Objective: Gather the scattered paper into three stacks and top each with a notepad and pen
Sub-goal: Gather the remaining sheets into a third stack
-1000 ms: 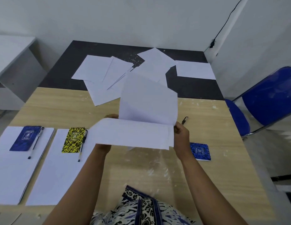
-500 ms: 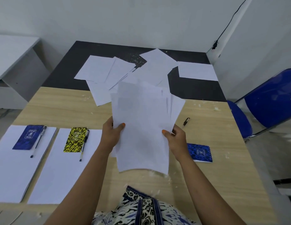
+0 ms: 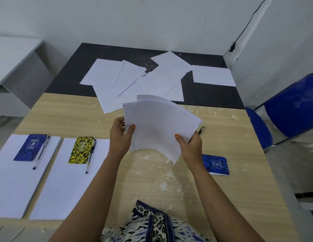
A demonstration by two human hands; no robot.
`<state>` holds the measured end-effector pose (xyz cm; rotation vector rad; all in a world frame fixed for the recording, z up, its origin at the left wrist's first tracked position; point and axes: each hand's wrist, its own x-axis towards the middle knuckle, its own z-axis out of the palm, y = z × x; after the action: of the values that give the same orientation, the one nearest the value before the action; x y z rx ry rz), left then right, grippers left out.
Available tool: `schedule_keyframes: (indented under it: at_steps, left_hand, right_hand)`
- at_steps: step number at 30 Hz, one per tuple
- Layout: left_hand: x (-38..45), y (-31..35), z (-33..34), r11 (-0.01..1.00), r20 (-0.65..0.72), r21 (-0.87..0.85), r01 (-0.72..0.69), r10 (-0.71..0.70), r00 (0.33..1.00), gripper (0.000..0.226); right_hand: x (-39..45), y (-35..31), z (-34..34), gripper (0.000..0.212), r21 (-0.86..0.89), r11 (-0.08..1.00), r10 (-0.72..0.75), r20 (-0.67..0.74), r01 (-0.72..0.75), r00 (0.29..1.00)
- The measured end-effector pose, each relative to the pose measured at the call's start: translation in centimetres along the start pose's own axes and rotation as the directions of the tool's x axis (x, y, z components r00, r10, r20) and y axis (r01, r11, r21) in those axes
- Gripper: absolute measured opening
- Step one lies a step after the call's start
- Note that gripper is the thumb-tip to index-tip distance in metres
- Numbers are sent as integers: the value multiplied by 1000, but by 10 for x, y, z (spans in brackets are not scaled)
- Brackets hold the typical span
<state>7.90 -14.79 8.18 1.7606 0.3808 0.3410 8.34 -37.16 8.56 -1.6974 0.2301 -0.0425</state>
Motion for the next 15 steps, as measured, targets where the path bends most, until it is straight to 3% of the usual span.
schedule_keyframes:
  at_steps: [6,15]
  left_hand:
    - [-4,2,1,999,67,-41,-2,5,998,30]
    - [-5,19,1,985,65,-167,-46,57,996,43]
  right_hand:
    - [-1,-5,4,29,21,1000,-5,5,5,1000]
    - [-8,-24,7,33,158,978,-132,-44,137,990]
